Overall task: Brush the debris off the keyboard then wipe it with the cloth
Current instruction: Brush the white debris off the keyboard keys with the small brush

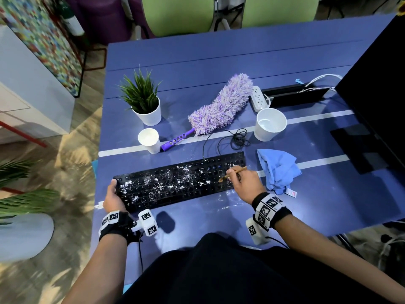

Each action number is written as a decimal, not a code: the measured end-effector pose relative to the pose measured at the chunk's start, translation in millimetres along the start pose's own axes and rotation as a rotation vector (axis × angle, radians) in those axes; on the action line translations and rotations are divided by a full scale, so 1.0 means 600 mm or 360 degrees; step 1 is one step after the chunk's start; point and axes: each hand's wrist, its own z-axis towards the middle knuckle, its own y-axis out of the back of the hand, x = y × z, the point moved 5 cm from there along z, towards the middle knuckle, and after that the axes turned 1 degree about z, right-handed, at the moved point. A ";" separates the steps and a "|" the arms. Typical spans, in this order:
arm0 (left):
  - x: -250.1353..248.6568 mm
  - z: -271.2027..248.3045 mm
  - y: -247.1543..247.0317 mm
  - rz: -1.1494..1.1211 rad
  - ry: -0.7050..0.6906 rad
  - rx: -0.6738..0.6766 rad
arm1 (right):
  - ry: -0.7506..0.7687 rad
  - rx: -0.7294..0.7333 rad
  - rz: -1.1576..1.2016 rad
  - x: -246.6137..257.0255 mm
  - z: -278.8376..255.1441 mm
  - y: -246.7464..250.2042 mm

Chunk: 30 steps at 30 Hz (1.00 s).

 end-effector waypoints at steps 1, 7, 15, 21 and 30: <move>0.001 0.004 0.002 -0.0006 -0.0004 0.0007 | -0.0013 0.0038 -0.0015 -0.003 0.002 -0.004; 0.000 -0.019 -0.011 0.0003 -0.0032 0.0044 | 0.0048 -0.0088 0.0025 0.006 0.000 0.009; 0.008 -0.016 -0.008 0.0009 0.0016 0.0060 | 0.0089 -0.0029 0.0012 0.018 -0.002 0.006; 0.014 0.026 0.011 0.0036 0.0033 0.0024 | 0.0154 -0.0187 0.0060 0.021 -0.001 0.012; 0.022 0.040 0.019 0.0047 0.0055 -0.0002 | 0.0020 0.0075 -0.0067 -0.012 -0.004 -0.018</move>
